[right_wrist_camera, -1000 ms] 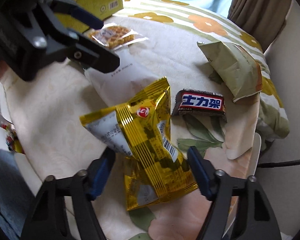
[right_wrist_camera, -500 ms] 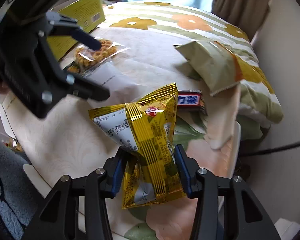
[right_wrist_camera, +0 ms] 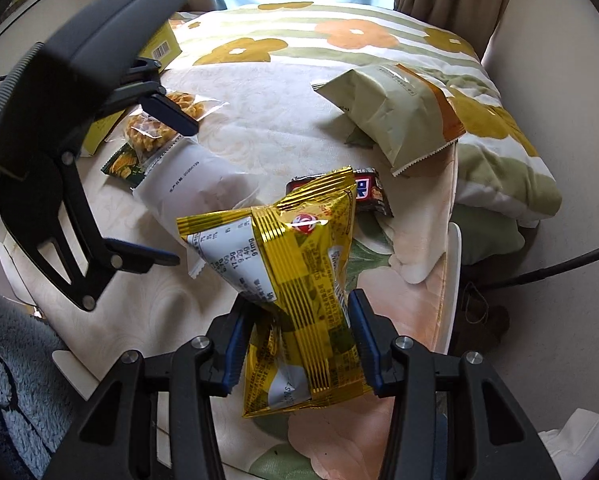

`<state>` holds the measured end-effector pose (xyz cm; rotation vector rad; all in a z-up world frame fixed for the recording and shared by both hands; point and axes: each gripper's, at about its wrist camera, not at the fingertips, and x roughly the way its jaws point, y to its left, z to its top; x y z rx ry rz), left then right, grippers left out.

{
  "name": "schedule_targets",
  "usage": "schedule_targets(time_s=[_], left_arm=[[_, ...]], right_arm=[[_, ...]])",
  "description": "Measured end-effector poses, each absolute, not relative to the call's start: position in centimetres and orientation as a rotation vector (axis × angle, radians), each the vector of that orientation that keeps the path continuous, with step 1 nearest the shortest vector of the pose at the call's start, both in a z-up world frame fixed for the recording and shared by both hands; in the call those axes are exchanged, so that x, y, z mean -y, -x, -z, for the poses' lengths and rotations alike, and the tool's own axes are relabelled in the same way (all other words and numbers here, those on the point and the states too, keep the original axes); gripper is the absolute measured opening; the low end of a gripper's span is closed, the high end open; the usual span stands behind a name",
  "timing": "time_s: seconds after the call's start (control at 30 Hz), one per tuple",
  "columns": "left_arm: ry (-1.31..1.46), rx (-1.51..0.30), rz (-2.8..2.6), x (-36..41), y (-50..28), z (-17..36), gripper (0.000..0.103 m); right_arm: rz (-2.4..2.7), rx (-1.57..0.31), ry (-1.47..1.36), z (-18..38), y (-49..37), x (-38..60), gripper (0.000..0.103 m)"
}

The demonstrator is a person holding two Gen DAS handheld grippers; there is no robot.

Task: Organize snacks
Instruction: 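Grasp the gold chip bag with the right gripper while the left grasps the white square pack, then carry the white pack and gold bag into the yellow box and open both grippers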

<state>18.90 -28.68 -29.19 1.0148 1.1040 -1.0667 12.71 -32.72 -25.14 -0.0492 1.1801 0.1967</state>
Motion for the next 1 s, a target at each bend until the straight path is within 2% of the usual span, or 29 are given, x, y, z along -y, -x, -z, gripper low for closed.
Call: schedule_targets(time_s=[0.2, 0.33, 1.0], left_arm=[[-1.001, -1.103, 1.118, 28.9, -19.2, 29.5, 0.086], [-1.012, -1.082, 1.130, 28.6, -19.1, 29.4, 0.082], [-0.884, -1.117, 1.077, 26.8, -18.3, 27.1, 0.076]], right_arm=[[-0.191, -1.181, 0.032, 25.3, -12.6, 32.8, 0.044], [-0.185, -1.179, 0.020, 25.3, -12.6, 33.0, 0.044], [-0.181, -1.134, -0.010, 24.0, -12.2, 33.7, 0.044]])
